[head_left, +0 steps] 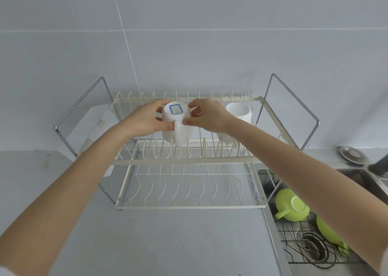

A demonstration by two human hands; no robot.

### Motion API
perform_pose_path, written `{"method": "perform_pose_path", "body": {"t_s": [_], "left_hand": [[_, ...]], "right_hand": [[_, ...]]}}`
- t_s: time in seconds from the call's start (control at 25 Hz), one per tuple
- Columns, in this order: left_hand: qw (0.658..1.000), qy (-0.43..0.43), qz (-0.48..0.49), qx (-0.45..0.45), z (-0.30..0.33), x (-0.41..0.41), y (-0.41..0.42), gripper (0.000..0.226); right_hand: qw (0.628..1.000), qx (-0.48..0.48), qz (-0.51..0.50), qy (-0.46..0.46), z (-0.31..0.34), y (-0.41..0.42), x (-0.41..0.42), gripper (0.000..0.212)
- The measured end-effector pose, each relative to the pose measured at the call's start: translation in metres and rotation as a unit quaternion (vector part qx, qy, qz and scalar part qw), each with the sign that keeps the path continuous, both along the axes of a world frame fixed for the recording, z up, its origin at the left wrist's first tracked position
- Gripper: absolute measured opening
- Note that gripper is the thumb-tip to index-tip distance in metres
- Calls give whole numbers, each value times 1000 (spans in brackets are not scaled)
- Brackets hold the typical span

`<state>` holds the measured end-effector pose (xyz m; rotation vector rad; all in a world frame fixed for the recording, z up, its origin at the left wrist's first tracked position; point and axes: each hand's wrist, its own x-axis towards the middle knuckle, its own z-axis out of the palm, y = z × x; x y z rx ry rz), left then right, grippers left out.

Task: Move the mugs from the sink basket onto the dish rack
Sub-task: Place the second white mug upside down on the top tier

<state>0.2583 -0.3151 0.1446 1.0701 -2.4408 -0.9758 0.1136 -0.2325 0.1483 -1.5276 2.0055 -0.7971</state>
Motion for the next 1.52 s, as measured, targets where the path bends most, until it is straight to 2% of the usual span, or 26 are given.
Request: {"method": "perform_pose_path", "body": {"t_s": [0.4,0.6,0.72,0.88,1.04,1.28,1.52], "left_hand": [[1000,2,-7,11,1,2,1,58],[996,-90,-3,-9,6,6,3,64],[987,-146,21,-64,17,10,9,64],[953,-203,51,-220,41,13,37,46],[930,-194,59,-308,70,8,80,42],[914,-184,38,-360,84,-6,145,50],[915,-176,10,-363,74,-42,194,52]], "right_hand": [[1000,2,-6,7,-2,-1,2,50],[998,21,18,53,0,3,3,62],[991,28,43,124,10,15,3,66],[977,7,60,205,29,41,3,63],[964,-27,62,258,50,79,0,60],[951,-57,9,304,53,140,-21,60],[952,-56,-11,302,46,196,-52,60]]}}
